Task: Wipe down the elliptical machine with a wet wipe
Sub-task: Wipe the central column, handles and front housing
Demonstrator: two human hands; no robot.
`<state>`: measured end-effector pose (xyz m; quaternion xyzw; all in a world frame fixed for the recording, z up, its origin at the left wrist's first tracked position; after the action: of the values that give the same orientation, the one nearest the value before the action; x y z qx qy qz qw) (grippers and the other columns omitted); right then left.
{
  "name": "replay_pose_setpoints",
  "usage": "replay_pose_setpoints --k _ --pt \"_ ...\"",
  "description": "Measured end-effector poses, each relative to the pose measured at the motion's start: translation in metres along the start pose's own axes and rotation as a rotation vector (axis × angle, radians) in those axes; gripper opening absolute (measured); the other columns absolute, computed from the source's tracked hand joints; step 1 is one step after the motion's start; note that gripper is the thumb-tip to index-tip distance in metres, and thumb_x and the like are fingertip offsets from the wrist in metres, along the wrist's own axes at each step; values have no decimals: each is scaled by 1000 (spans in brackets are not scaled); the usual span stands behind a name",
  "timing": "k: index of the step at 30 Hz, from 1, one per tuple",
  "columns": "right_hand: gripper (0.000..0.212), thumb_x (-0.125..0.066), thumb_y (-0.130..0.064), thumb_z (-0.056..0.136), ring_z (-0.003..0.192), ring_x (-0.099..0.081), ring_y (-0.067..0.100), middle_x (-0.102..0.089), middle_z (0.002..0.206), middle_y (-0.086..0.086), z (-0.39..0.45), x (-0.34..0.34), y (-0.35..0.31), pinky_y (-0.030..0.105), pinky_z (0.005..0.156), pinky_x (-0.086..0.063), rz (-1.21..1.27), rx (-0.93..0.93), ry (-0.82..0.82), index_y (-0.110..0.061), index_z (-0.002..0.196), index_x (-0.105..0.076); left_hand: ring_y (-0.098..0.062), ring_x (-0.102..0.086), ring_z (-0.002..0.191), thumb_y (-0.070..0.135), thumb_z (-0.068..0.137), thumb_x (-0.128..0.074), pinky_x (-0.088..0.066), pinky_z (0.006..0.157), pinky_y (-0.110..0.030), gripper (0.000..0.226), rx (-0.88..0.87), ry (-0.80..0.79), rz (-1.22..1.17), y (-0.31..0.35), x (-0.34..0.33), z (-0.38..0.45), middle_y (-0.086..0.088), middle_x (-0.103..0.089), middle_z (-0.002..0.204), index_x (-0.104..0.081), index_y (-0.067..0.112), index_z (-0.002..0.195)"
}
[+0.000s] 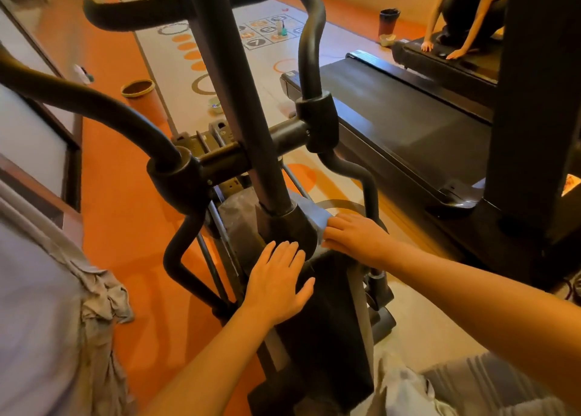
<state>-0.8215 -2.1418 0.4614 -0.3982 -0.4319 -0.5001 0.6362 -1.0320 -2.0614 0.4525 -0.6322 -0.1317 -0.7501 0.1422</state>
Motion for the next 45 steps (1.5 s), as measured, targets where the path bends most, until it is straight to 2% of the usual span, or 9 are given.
replay_pose_setpoints --k 4,9,13,24,30,33,36,42,45 --pt "17 -78 -20 81 78 -64 25 -65 90 8 5 -14 35 34 63 -55 55 62 4 -14 93 -67 -25 -57 125 53 89 -40 -42 109 -44 61 62 -65 44 15 -19 9 -8 -63 132 -67 12 125" --pt "31 -43 -37 94 73 -58 19 -61 86 3 11 -31 75 28 59 -48 117 132 37 -17 89 -66 -27 -48 135 49 93 -40 -29 115 -45 60 228 -128 99 51 -40 25 -10 -54 143 -61 10 134" --pt "31 -44 -36 94 70 -58 22 -60 83 4 19 -44 96 33 54 -51 201 189 67 -14 85 -65 -28 -44 139 46 95 -38 -24 115 -46 61 389 -179 170 75 -44 43 -12 -51 146 -57 7 138" --pt "37 -41 -38 96 75 -58 23 -61 86 6 22 -73 82 39 65 -52 454 105 50 -11 88 -65 -24 -40 141 41 93 -36 -24 114 -41 62 564 -223 204 106 -49 42 -9 -45 151 -51 7 142" --pt "39 -44 -39 96 96 -59 22 -64 106 7 -7 -75 75 34 84 -52 551 42 11 -9 107 -66 -24 -31 146 40 95 -36 -23 115 -41 62 552 -227 202 103 -55 34 -7 -35 158 -42 8 149" --pt "44 -37 -37 101 120 -50 22 -58 129 8 -21 -75 75 33 111 -34 578 58 -54 -9 129 -57 -23 -31 147 39 97 -36 -23 116 -42 60 531 -208 201 102 -58 32 -7 -35 158 -43 9 148" --pt "57 -26 -42 104 149 -13 11 -24 160 3 -32 -79 70 25 120 -5 635 13 -182 -13 152 -29 -24 -27 148 38 98 -38 -22 118 -44 60 524 -158 196 96 -61 30 -8 -31 160 -40 8 150" --pt "68 -7 -56 100 149 4 8 -5 162 0 -10 -78 64 30 122 -2 546 9 -317 -16 155 -11 -23 -14 152 37 100 -38 -16 121 -43 63 571 -57 143 81 -71 30 -10 -18 164 -27 10 155" --pt "62 -19 -48 104 148 4 8 -5 163 1 17 -79 67 26 119 4 522 -73 -407 -15 156 -10 -23 -11 152 37 101 -36 -16 122 -44 63 568 -12 154 66 -71 32 -11 -15 165 -23 10 156"
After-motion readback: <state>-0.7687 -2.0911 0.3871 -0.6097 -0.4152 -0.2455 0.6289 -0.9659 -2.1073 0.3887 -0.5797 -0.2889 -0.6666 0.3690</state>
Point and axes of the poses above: each hand's wrist, its own z-axis towards the middle knuckle, its own x-axis out of the back of the hand, y = z × x, the point moved 1 cm from there along z, towards the middle knuckle
